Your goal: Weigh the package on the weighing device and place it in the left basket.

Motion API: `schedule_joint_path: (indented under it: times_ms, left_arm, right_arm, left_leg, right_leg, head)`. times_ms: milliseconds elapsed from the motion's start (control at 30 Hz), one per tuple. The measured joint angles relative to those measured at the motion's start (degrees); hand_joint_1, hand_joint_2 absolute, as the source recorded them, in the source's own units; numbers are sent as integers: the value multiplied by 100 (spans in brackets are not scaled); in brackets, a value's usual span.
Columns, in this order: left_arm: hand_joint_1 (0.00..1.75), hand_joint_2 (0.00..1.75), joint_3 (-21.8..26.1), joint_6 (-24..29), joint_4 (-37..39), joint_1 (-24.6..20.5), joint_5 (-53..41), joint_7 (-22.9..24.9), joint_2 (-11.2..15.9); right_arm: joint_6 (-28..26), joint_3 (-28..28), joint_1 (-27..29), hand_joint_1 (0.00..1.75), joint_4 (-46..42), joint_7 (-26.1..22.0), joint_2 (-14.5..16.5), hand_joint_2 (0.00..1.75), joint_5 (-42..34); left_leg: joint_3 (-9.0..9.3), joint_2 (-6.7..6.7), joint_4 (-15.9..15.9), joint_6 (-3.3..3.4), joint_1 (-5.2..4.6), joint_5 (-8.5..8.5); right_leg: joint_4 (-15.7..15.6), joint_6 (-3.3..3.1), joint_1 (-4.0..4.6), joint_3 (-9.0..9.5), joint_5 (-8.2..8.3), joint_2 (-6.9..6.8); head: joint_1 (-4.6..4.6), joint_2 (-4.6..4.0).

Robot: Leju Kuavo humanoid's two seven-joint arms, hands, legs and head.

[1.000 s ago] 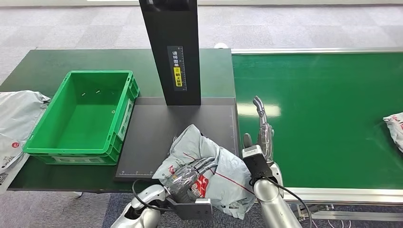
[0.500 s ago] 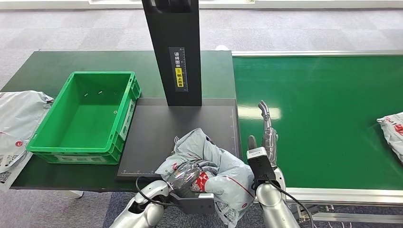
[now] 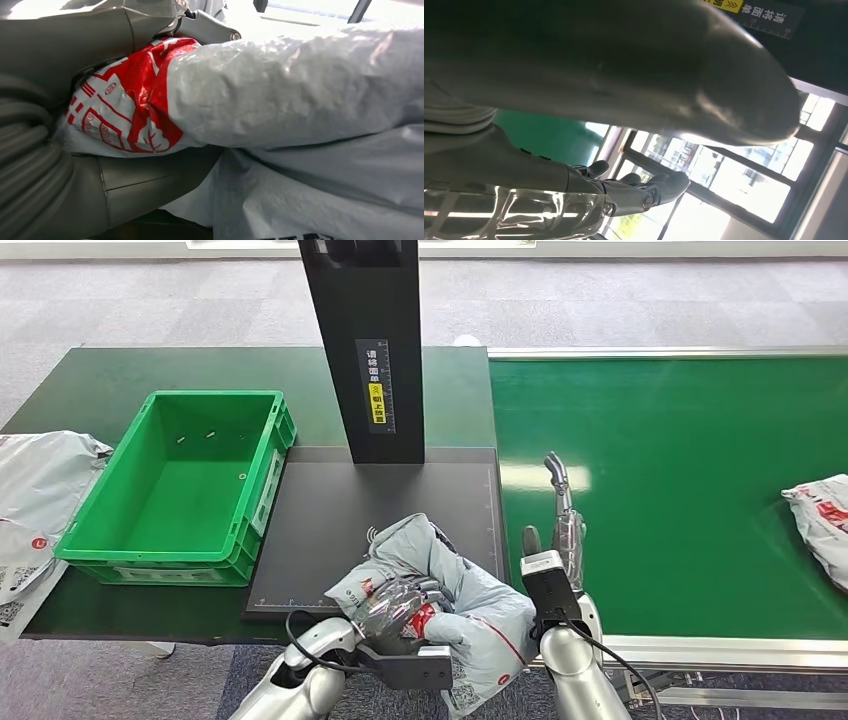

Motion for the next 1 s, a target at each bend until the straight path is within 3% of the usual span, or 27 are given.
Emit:
schedule_joint_path:
  times_ms: [267, 400, 500, 633, 700, 833, 1000]
  left_arm:
    - [175, 175, 101, 1293, 10, 107, -677, 465, 2]
    - [175, 175, 537, 2960, 9, 202, -925, 675, 7]
    - [175, 175, 1247, 3860, -180, 319, -962, 84, -38]
    - [175, 175, 2403, 3982, -692, 545, -1016, -1414, -383]
    - [175, 175, 2913, 3985, -915, 608, -1008, -1833, -578]
    - [175, 175, 3498, 3985, -1186, 675, -1003, -1935, -799]
    - [175, 175, 3758, 3985, -1457, 741, -979, -1952, -912]
  right_arm:
    - [97, -87, 112, 0, -150, 50, 0, 0, 58]
    - [120, -135, 204, 0, -273, 85, 0, 0, 85]
    - [120, -148, 247, 0, -324, 97, 0, 0, 73]
    - [106, -148, 201, 0, -289, 32, 0, 0, -56]
    - [105, -149, 164, 0, -259, 14, 0, 0, -102]
    - [105, -150, 123, 0, -208, 6, 0, 0, -116]
    - [113, -149, 67, 0, -157, 5, 0, 0, -140]
  left_leg:
    - [-1, 22, -1, -5, 3, -3]
    - [-9, 43, -1, -10, 6, -1]
    - [-25, 43, 0, -13, 8, 6]
    - [-43, 41, 1, -12, 6, 9]
    - [-51, 42, 1, -11, 4, 7]
    - [-62, 40, 2, -8, 2, 5]
    - [-65, 40, 2, -8, 3, 5]
  right_leg:
    - [0, -5, 1, -12, 3, 24]
    - [4, -18, 2, -33, 12, 46]
    - [8, -23, 5, -52, 16, 47]
    - [9, -21, 8, -66, 17, 44]
    - [7, -19, 6, -72, 17, 45]
    - [5, -18, 4, -81, 17, 42]
    - [5, -18, 4, -85, 17, 43]
  head:
    - [0, 0]
    - [0, 0]
    - [-1, 0]
    - [0, 0]
    - [0, 0]
    - [0, 0]
    - [0, 0]
